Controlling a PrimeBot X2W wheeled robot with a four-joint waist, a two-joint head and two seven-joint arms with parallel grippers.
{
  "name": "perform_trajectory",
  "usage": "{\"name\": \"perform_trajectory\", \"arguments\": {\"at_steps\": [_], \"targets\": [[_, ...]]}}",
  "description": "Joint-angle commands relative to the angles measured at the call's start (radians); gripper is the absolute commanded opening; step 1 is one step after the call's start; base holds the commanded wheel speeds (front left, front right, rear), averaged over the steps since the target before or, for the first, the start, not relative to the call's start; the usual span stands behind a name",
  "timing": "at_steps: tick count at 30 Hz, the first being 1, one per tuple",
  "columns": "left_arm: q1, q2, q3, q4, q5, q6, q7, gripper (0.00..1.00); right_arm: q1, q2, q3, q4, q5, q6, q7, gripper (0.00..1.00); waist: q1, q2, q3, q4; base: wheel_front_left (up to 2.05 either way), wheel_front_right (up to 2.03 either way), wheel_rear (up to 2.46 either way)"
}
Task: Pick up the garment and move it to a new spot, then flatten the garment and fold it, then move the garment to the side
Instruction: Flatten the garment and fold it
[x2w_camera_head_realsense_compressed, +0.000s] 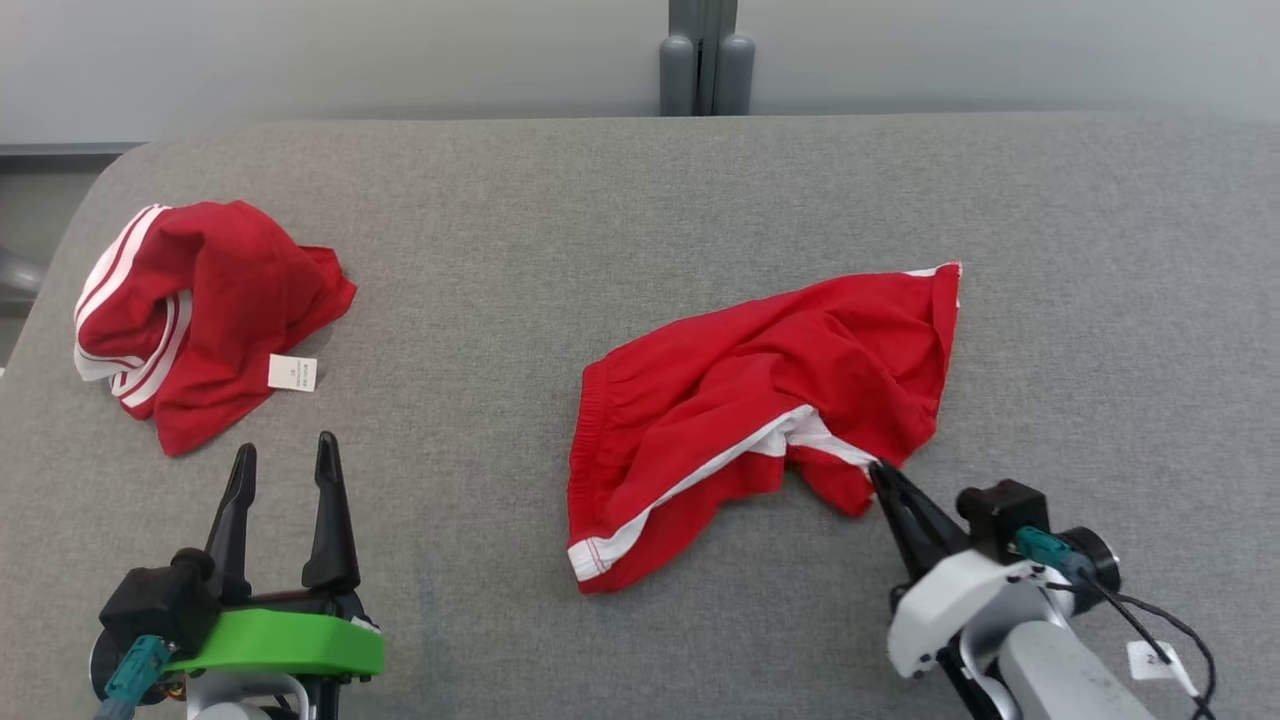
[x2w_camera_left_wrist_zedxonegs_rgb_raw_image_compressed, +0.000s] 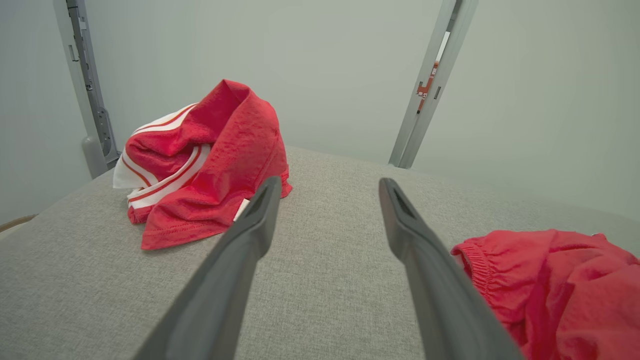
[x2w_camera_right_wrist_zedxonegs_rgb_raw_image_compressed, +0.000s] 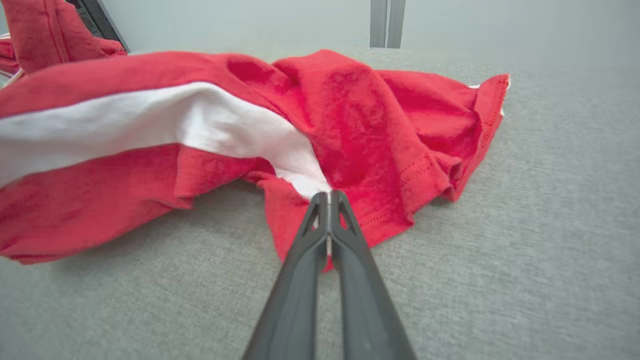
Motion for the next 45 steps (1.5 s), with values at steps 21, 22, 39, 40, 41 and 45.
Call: {"name": "perform_trajectory", "arguments": {"at_steps": [21,22,39,40,41,45], "targets": [[0.071,0.0,0.021,0.002,-0.01,0.001,0.0,1.0,0.231,-0.082,-0.235,-0.328,0.009,-0.002,-0.003,1.0,0.0,0.0,-0.082,-0.086,0.0,0.0,0.0],[0.075,0.0,0.023,0.001,-0.009,0.001,0.0,1.0,0.231,-0.075,-0.239,-0.339,0.007,-0.002,-0.003,1.0,0.0,0.0,-0.087,-0.088,0.0,0.0,0.0],[0.112,0.003,0.07,0.001,0.035,0.001,0.0,1.0,0.268,-0.03,-0.27,-0.476,-0.045,-0.002,-0.003,1.0,0.0,0.0,-0.123,-0.109,0.0,0.0,0.0],[0.112,0.006,0.069,0.002,0.043,0.001,0.0,1.0,0.272,-0.03,-0.27,-0.475,-0.046,-0.002,-0.003,1.0,0.0,0.0,-0.125,-0.109,0.0,0.0,0.0],[0.112,0.006,0.07,0.003,0.045,0.001,0.0,1.0,0.274,-0.029,-0.271,-0.475,-0.047,-0.002,-0.003,1.0,0.0,0.0,-0.126,-0.109,0.0,0.0,0.0],[0.116,0.011,0.07,0.008,0.064,0.001,0.0,1.0,0.29,-0.023,-0.263,-0.472,-0.054,-0.002,-0.003,1.0,0.0,0.0,-0.131,-0.109,0.0,0.0,0.0]]}}
